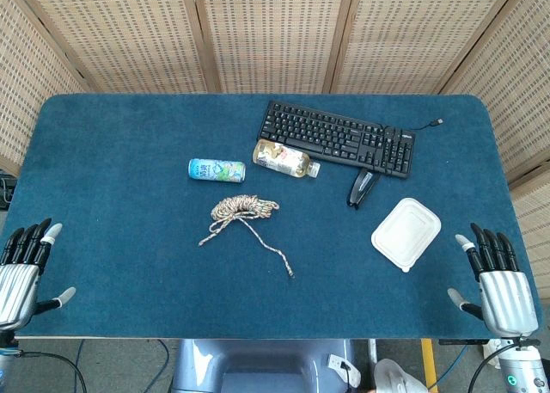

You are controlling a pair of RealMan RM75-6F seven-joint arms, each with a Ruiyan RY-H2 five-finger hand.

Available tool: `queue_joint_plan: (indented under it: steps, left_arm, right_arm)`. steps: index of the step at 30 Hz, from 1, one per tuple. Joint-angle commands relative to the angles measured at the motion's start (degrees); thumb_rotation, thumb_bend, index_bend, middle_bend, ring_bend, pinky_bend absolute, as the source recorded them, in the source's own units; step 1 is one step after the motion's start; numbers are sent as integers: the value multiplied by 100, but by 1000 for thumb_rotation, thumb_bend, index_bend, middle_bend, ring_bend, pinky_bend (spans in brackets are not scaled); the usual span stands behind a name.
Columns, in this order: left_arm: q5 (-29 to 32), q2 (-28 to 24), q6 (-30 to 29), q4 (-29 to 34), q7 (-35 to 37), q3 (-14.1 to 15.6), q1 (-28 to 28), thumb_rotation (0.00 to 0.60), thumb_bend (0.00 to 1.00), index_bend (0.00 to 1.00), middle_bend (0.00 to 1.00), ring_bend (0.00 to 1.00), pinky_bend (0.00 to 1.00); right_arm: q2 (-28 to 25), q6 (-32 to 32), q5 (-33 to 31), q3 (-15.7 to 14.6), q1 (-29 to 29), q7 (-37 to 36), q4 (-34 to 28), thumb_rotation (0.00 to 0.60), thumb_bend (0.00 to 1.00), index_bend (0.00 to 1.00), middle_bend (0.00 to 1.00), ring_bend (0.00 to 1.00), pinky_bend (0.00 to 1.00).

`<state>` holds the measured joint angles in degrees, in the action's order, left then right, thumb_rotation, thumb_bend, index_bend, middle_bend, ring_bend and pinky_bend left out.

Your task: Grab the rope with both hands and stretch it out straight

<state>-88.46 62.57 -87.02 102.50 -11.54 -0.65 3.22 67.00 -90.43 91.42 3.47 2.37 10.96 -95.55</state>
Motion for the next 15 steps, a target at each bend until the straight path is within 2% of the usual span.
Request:
queue_joint_plan:
  steps: [1, 9, 15]
  left_arm:
    - [0, 3, 1, -2, -5, 1, 0, 600, 0, 0, 0, 0, 0]
    - [-4, 36, 1, 10, -74, -1, 2, 600, 0, 0, 0, 0, 0]
    - [108, 88, 60, 22, -196, -44, 31, 600, 0, 0, 0, 0, 0]
  right_arm:
    - [3, 10, 0, -3, 4, 5, 0, 600, 0, 135, 0, 0, 0]
    - [52, 164, 170, -71, 115, 112, 5, 600, 0, 137, 0, 0, 0]
    - [103, 778, 637, -172, 598, 211, -105, 600, 0, 159, 0, 0, 0]
